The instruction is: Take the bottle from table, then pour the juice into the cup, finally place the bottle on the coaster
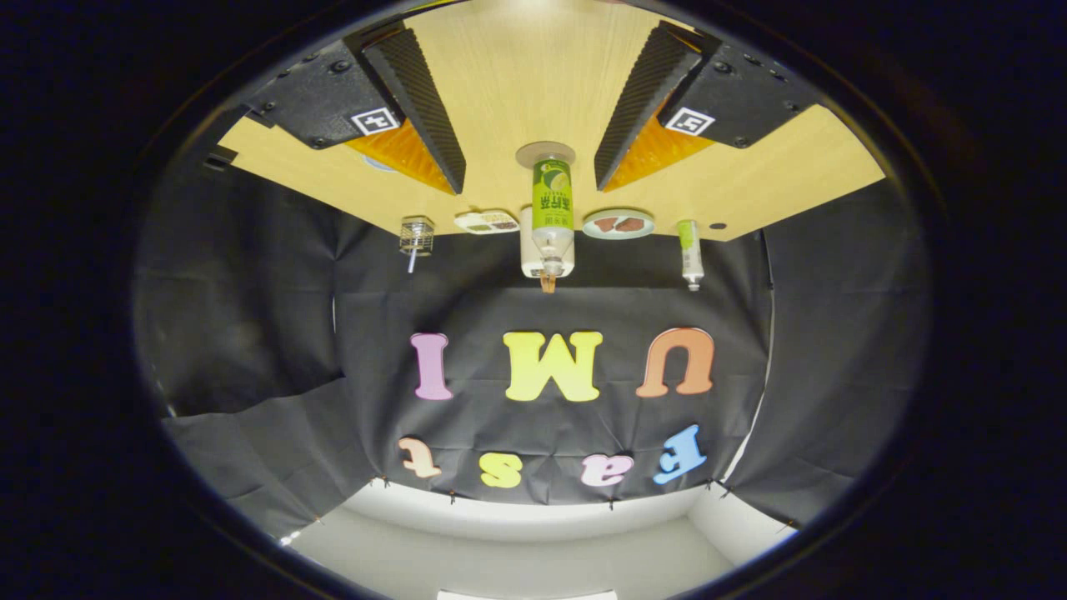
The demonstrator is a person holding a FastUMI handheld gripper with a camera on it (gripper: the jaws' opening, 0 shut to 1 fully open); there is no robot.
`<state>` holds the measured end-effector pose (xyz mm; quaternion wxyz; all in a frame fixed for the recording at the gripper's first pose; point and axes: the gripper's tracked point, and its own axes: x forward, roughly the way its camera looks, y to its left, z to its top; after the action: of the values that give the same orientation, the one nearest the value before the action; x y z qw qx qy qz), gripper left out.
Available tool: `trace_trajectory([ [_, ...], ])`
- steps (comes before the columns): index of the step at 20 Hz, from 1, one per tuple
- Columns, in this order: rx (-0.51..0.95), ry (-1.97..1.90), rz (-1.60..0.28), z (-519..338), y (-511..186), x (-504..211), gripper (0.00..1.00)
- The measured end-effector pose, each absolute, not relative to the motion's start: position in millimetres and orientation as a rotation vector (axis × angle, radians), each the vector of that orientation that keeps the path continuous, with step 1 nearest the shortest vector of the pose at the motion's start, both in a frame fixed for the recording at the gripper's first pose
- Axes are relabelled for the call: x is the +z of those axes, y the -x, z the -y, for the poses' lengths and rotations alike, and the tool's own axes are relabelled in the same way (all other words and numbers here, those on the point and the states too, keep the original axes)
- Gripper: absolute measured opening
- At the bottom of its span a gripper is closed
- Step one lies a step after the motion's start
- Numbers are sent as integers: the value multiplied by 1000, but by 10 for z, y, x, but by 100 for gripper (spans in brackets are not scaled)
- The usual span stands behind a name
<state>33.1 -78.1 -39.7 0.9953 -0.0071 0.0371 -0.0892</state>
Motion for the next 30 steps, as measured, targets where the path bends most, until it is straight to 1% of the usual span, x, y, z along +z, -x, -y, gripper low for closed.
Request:
trace_trajectory([
  [30,-165,36,-54,877,-243,-367,100],
])
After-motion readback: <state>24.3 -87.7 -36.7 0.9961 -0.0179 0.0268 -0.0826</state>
